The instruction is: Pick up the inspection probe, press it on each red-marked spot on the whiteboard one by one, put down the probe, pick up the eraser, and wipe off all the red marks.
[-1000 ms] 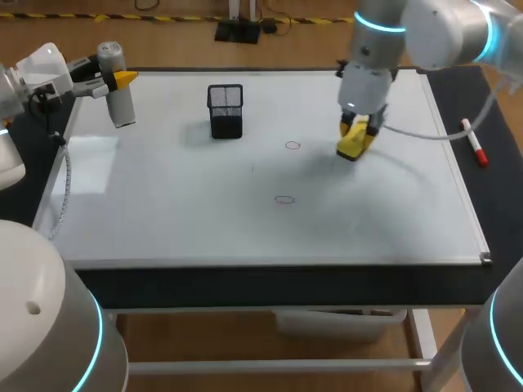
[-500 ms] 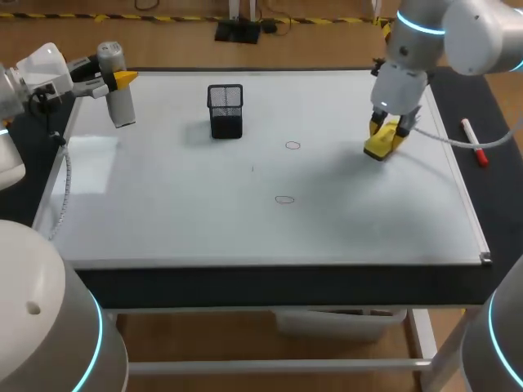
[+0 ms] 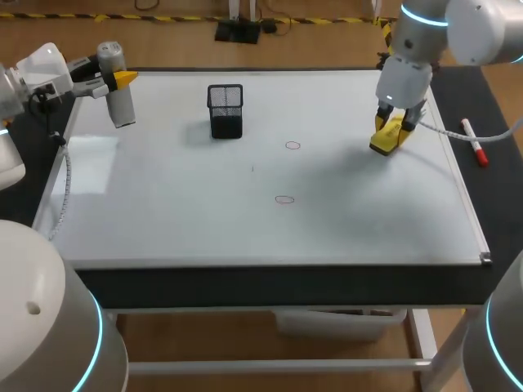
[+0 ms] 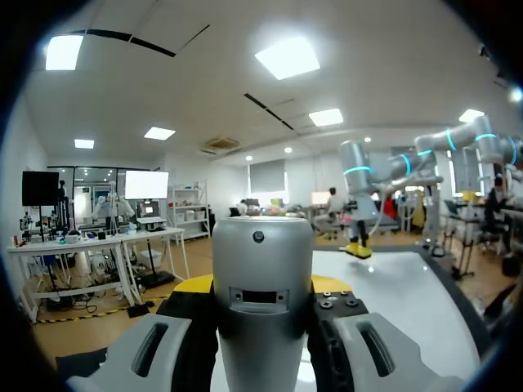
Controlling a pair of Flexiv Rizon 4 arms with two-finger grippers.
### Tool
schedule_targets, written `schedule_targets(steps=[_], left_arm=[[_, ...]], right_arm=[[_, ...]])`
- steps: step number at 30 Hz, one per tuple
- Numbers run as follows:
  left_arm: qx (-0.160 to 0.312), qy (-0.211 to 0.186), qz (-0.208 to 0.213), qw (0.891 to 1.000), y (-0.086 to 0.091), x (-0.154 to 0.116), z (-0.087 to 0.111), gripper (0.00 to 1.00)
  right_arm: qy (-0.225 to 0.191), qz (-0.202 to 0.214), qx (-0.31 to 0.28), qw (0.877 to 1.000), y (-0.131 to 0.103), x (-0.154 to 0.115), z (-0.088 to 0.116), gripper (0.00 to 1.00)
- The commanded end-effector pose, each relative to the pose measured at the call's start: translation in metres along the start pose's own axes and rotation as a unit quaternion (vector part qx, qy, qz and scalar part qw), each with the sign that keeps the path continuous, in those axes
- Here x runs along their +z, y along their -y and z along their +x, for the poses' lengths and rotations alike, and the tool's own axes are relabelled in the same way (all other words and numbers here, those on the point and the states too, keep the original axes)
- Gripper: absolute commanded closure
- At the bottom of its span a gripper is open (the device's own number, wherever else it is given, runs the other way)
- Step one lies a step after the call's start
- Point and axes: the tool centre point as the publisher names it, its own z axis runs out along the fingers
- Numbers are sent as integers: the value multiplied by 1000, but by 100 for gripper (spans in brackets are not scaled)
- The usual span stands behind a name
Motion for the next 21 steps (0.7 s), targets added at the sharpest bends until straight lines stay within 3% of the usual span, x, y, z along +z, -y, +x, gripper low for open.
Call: schedule_targets(steps=[1,10,21], left_arm=[[1,1,0,1000,1,0,1,100],[2,-11,3,1000,6,2,9,100],[1,-85,-12,996,6,19,49,100]], right_arm=[[-3,1,0,1000,1,-1,-1,100],[-3,1,0,1000,1,-1,-1,100],[-3,1,0,1000,1,-1,-1,100]])
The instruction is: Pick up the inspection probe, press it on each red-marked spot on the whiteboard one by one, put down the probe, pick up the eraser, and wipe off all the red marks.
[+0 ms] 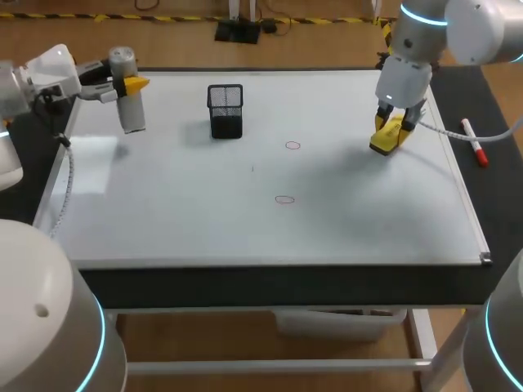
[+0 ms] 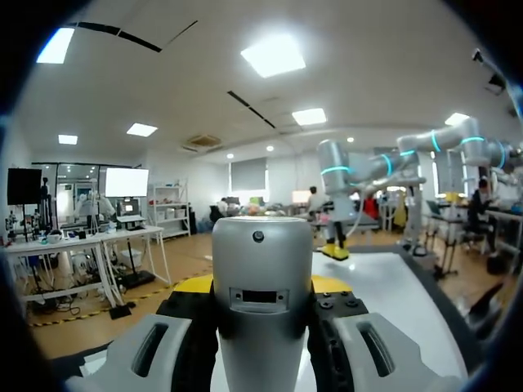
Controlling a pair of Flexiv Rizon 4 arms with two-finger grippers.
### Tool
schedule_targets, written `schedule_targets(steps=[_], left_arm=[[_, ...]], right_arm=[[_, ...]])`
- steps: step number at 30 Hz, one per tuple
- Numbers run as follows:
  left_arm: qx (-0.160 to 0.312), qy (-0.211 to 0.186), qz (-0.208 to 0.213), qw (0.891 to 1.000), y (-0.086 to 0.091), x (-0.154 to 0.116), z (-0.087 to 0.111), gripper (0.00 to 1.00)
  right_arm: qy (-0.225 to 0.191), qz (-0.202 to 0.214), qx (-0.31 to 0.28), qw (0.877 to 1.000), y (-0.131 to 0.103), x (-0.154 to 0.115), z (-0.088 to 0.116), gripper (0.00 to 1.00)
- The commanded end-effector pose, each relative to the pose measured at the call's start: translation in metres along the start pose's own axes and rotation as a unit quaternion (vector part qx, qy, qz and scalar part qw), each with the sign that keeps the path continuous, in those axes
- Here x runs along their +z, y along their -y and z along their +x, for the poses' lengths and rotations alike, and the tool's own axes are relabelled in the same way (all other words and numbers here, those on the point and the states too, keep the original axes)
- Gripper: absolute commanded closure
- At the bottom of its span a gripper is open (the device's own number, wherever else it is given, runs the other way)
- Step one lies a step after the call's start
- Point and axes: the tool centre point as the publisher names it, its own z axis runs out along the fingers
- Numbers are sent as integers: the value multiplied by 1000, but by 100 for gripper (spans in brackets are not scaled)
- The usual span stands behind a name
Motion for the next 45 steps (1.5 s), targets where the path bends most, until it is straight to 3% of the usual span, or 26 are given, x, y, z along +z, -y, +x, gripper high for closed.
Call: schedule_targets(steps=[1,17,34,45], left_arm=[[-2,-30,-2,1000,1,8,8,100],[-10,-144,-6,989,-1,43,62,100],[-24,-258,3,966,0,79,128,100],[-25,-275,7,961,0,105,154,100]], right_arm=[[-2,1,-1,1000,1,-1,0,100],[-2,1,-1,1000,1,-1,0,100],[-2,1,-1,1000,1,-1,0,100],[-2,1,-1,1000,1,-1,0,100]])
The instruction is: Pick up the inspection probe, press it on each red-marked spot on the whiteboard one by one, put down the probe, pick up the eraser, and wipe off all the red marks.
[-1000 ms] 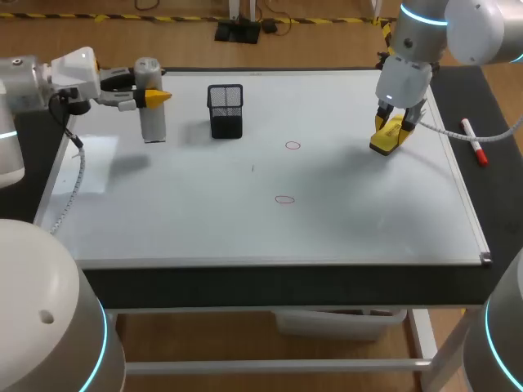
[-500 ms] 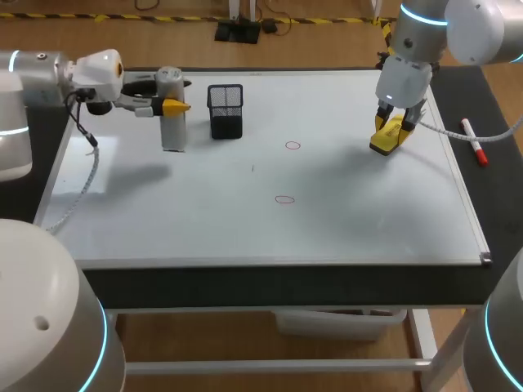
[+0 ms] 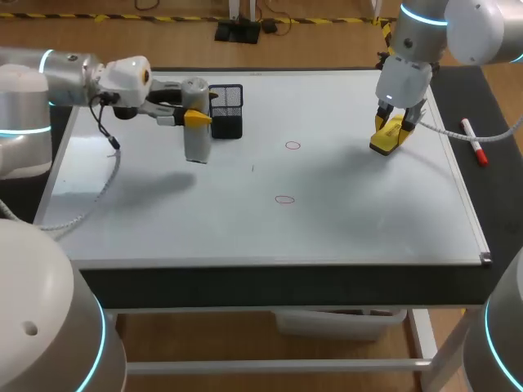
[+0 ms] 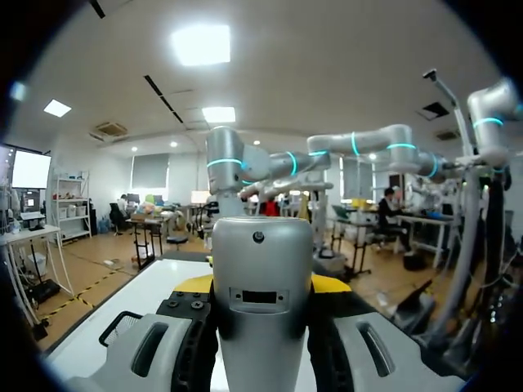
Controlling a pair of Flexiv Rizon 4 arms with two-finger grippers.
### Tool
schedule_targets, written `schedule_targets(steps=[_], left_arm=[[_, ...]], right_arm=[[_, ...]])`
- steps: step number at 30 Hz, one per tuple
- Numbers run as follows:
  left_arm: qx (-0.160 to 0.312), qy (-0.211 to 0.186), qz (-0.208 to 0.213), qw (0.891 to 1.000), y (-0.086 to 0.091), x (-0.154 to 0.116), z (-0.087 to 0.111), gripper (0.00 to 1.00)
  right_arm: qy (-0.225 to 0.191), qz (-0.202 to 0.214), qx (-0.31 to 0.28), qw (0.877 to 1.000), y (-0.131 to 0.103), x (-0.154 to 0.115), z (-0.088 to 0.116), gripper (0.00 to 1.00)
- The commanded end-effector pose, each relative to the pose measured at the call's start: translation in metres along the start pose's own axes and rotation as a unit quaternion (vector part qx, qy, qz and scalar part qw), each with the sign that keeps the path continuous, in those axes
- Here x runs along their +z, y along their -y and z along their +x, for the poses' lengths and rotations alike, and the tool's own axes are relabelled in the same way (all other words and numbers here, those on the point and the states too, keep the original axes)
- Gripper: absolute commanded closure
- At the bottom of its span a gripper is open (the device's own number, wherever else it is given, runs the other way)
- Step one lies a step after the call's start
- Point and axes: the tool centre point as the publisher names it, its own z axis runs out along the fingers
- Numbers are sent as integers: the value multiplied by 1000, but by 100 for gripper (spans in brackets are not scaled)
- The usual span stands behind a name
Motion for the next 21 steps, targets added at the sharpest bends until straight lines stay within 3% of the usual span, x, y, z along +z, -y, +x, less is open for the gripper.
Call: schedule_targets(steps=[1,7,21], left_arm=[[-1,-2,-1,1000,-2,13,-4,100],[-11,23,-20,999,-9,31,-7,100],[-15,34,-4,999,-14,69,-11,100]], right_arm=[[-2,1,-1,1000,1,-1,-1,100],[-2,1,-1,1000,1,-1,-1,100],[-2,1,-1,1000,1,-1,-1,100]])
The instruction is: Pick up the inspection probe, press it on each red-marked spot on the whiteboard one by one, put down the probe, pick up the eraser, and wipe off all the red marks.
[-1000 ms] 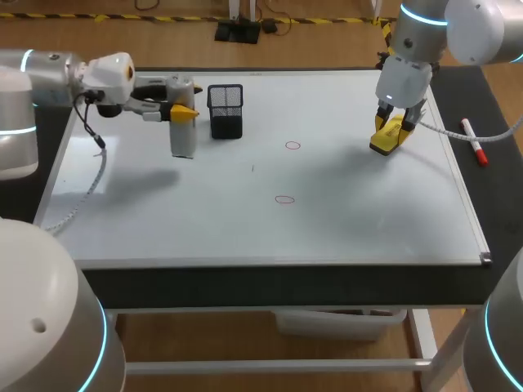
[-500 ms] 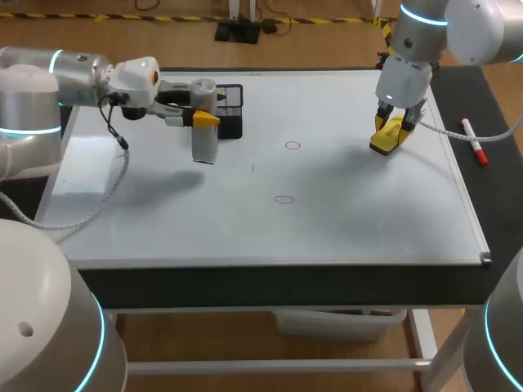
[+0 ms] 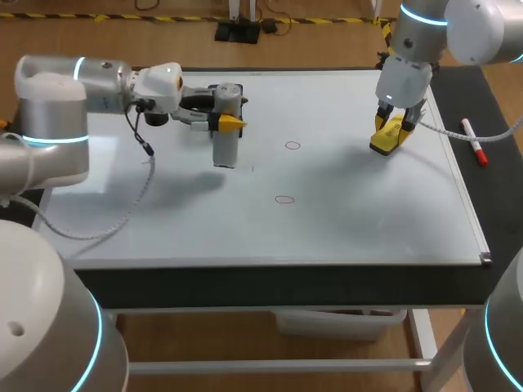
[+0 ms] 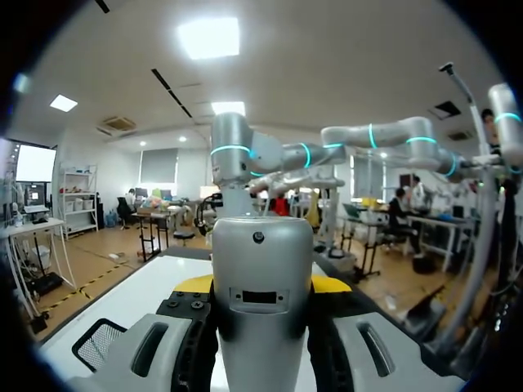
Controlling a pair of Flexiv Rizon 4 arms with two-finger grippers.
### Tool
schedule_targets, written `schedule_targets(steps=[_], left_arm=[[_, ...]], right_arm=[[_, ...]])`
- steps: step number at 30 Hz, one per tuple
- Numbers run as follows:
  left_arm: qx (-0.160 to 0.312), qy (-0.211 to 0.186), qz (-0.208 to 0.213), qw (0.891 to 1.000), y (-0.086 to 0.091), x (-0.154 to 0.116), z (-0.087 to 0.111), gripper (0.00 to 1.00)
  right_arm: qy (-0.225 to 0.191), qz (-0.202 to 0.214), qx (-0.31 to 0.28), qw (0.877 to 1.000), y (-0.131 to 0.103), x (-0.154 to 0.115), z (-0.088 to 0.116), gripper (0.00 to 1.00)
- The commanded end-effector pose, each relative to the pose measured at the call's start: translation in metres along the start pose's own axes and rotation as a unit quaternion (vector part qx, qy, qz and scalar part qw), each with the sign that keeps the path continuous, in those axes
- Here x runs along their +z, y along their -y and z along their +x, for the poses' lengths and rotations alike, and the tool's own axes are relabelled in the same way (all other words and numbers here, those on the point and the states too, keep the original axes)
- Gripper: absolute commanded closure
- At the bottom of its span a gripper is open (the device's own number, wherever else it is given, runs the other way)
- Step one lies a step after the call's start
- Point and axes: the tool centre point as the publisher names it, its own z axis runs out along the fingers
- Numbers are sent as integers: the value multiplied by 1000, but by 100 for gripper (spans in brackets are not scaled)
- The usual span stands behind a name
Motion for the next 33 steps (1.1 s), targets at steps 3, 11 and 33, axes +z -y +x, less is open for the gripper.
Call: schedule_targets(steps=[3,11,33], left_arm=[[-2,7,8,1000,-1,21,-5,100],[-1,19,17,1000,0,44,-16,100],[-5,59,28,998,-1,82,-48,100]], right_arm=[[-2,1,-1,1000,1,-1,-1,100],[-2,1,-1,1000,1,-1,-1,100],[-2,1,-1,1000,1,-1,-1,100]])
